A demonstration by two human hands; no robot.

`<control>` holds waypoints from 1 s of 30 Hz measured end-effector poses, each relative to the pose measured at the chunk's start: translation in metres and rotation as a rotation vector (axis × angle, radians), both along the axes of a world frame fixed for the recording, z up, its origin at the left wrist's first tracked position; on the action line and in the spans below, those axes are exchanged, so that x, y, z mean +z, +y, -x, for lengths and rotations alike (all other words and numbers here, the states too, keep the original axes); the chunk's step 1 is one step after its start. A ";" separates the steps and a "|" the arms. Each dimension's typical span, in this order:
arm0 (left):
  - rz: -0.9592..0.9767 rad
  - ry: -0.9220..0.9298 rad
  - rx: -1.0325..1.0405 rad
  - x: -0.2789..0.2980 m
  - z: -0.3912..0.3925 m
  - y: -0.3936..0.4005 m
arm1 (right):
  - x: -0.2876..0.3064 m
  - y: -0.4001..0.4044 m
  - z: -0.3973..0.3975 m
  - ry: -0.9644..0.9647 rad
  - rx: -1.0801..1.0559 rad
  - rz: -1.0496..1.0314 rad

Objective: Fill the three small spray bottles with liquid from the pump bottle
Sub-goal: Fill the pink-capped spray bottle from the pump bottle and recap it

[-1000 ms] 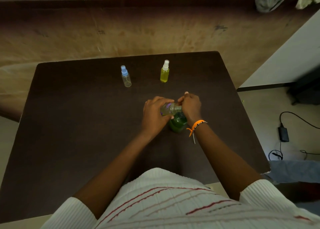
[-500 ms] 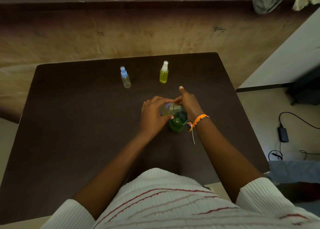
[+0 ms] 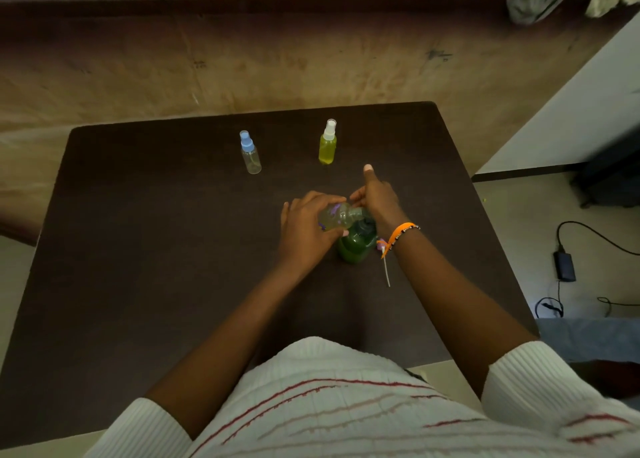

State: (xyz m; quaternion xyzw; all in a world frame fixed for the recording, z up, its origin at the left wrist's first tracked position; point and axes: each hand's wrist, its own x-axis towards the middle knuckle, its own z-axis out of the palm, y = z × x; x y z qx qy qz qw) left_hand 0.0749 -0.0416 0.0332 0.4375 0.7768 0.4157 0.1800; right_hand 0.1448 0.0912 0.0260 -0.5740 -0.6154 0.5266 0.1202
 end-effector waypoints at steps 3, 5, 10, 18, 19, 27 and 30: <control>0.022 0.012 0.011 0.004 0.000 -0.001 | 0.007 0.004 0.001 0.034 0.033 0.101; 0.030 0.014 0.006 0.004 0.000 -0.002 | 0.006 0.007 0.001 -0.004 0.024 0.010; 0.029 0.001 -0.001 0.004 -0.001 -0.001 | 0.005 0.002 -0.001 -0.319 0.045 -0.349; 0.052 -0.001 -0.001 -0.004 -0.003 0.000 | 0.010 -0.011 -0.003 -0.387 0.018 -0.653; 0.055 0.006 0.001 -0.004 -0.003 0.000 | 0.010 -0.011 -0.003 -0.377 0.014 -0.656; 0.083 0.044 0.023 0.011 -0.002 -0.003 | 0.022 -0.004 0.000 -0.280 0.003 -0.507; 0.087 0.042 0.023 0.011 -0.002 -0.003 | 0.023 -0.003 -0.001 -0.293 0.019 -0.476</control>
